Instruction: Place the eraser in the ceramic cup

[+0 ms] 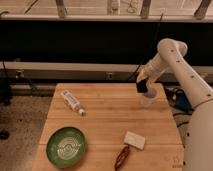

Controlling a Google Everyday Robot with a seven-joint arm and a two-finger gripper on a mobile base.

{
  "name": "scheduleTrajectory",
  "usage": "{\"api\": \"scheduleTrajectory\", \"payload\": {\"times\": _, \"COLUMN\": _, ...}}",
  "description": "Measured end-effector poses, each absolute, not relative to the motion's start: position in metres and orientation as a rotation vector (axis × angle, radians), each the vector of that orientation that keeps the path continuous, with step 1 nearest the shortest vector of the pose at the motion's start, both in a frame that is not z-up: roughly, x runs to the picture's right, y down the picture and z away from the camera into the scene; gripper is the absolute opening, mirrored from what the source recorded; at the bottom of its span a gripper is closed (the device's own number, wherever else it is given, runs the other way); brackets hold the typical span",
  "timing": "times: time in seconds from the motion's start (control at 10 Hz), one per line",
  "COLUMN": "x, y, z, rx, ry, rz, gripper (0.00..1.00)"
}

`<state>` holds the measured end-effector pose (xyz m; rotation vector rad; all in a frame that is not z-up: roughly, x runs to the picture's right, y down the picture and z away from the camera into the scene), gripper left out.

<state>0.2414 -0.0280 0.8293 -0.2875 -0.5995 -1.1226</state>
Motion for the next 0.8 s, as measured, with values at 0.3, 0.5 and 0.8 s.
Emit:
{"api": "scheduleTrajectory", "payload": {"times": 0.3, "x": 0.256, "y": -0.020, "z": 0.819, "rx": -0.291, "ry": -0.566, "rz": -1.086, "gripper": 0.09}}
{"api": "scheduleTrajectory", "payload": {"times": 0.5, "x": 0.262, "y": -0.014, "z": 0.815, "rx": -0.303, "ry": -0.546, "rz": -1.065, "gripper": 0.31}}
{"api": "scheduleTrajectory", "payload": {"times": 0.8, "x": 0.269, "y": -0.009, "z": 0.812, "rx": -0.314, "ry": -0.520, "rz": -1.045, "gripper": 0.63}}
